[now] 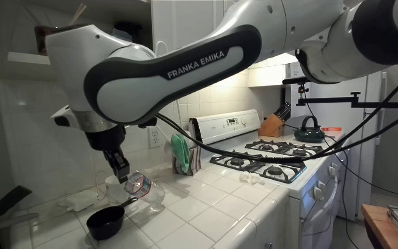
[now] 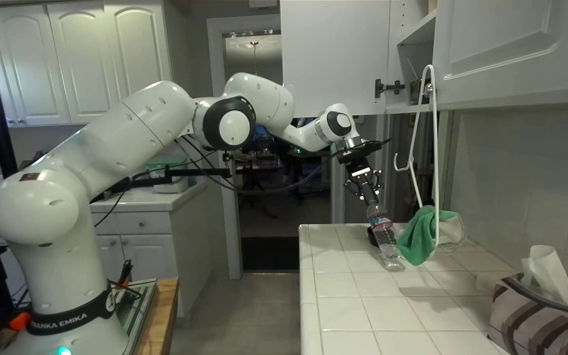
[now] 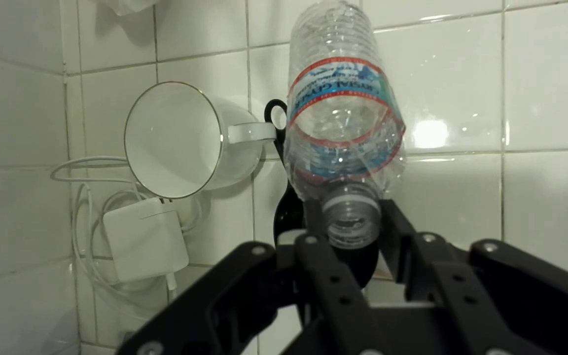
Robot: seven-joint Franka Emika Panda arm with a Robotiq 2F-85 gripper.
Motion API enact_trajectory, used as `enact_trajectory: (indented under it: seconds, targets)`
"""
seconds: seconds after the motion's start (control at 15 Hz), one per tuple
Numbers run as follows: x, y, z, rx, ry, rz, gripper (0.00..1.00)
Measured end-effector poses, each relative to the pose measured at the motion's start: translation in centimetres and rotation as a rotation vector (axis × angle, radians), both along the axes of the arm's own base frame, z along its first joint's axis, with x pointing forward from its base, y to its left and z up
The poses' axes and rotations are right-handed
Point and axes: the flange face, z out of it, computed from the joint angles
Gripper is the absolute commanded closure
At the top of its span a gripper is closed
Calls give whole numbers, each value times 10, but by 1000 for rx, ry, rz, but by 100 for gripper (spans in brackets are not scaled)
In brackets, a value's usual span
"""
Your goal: Put the water bottle in the black pot on the left
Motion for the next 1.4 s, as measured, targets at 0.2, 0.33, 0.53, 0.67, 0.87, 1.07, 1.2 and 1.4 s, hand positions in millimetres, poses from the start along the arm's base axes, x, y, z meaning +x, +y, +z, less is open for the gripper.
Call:
enact_trajectory:
  seconds: [0.2,0.33,0.53,0.67,0.87,1.07,1.2,1.4]
  targets:
    - [5,4,-3,0,-2,-4,92]
    - [10,-1,3,2,-20,-17,92]
    - [15,-15,15,-35,-37,-41,92]
    - [17,-19,19,-44,-46,-50,92]
    - [18,-19,23,-57,-52,-55,92]
    - [14,-19,20,-111,-19,-54,92]
    - [9,-16,18,-148,8,-43,92]
    - [4,-7,18,-186,35,-14,92]
